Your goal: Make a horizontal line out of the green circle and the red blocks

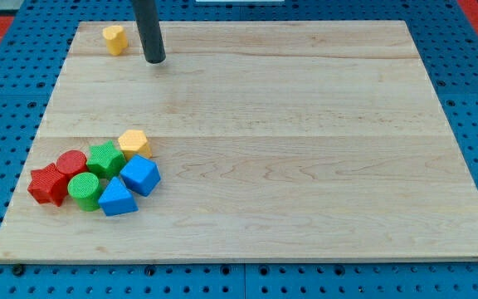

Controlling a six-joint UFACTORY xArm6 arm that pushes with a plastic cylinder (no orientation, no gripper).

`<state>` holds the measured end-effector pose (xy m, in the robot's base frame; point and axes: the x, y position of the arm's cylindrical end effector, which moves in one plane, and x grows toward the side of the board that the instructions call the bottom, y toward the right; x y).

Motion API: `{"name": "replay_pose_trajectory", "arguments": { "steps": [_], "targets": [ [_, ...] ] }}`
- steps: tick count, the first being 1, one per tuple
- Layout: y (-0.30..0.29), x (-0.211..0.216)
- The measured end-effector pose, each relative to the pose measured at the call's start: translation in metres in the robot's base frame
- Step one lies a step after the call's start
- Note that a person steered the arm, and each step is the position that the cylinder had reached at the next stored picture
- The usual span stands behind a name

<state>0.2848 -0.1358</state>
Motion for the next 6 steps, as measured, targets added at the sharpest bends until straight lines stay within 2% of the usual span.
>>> {"name": "replay_pose_trajectory", "arguments": {
  "steps": [2, 4, 6],
  "targets": [
    [-0.016, 0.01],
    [-0.085, 0.05],
    [-0.078, 0.215]
  ]
}}
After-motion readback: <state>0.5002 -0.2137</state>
